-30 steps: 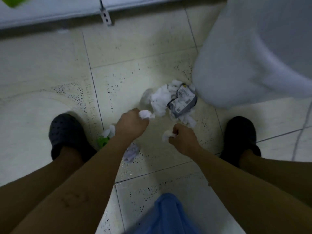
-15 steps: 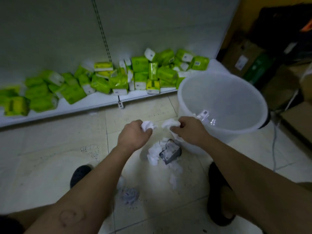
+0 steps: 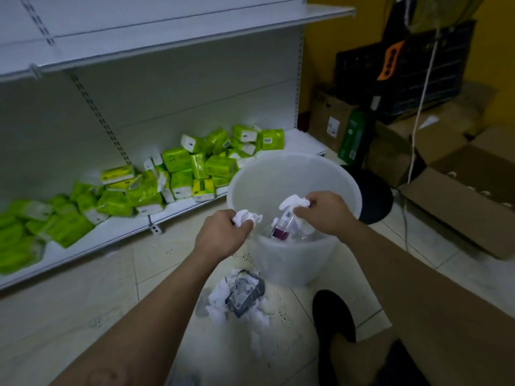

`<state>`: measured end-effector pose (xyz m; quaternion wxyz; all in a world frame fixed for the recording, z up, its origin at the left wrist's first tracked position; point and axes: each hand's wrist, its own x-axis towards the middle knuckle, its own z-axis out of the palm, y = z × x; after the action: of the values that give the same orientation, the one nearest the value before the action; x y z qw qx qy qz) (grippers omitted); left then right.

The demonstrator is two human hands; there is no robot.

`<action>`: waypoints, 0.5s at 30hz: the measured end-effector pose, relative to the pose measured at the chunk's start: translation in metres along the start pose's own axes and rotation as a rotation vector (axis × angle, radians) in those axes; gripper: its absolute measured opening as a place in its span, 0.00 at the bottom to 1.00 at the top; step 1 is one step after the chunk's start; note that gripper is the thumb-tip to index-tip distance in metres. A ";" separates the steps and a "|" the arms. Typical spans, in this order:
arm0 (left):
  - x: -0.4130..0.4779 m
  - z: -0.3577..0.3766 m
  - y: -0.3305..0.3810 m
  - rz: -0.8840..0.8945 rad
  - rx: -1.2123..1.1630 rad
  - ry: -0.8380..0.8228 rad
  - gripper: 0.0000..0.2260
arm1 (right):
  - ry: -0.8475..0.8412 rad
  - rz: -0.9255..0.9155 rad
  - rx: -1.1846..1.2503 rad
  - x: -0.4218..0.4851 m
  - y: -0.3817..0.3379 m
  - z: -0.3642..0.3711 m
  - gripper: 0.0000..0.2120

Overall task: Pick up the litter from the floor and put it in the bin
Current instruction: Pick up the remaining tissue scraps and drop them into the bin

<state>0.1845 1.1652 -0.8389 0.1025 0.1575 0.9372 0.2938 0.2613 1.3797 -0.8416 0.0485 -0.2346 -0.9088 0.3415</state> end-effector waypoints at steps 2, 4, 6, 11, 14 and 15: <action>0.014 0.012 0.010 0.008 0.018 0.000 0.15 | 0.024 -0.001 0.028 0.010 0.007 0.001 0.16; 0.027 0.025 0.017 0.017 0.056 -0.012 0.14 | 0.021 0.014 0.070 0.018 0.014 0.005 0.14; 0.039 0.037 0.022 0.016 0.083 -0.030 0.12 | 0.001 0.043 0.068 0.023 0.024 0.009 0.12; 0.058 0.066 0.028 0.011 0.129 -0.050 0.10 | -0.032 0.136 0.044 0.029 0.052 0.012 0.17; 0.067 0.076 0.029 0.008 0.158 -0.037 0.11 | 0.017 0.199 0.102 0.032 0.064 0.006 0.16; 0.069 0.078 0.030 0.010 0.158 -0.040 0.11 | 0.028 0.205 0.124 0.032 0.065 0.004 0.14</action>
<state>0.1497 1.2534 -0.8915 0.1073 0.1756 0.9544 0.2161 0.2574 1.4341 -0.8888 0.0406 -0.3275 -0.8566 0.3966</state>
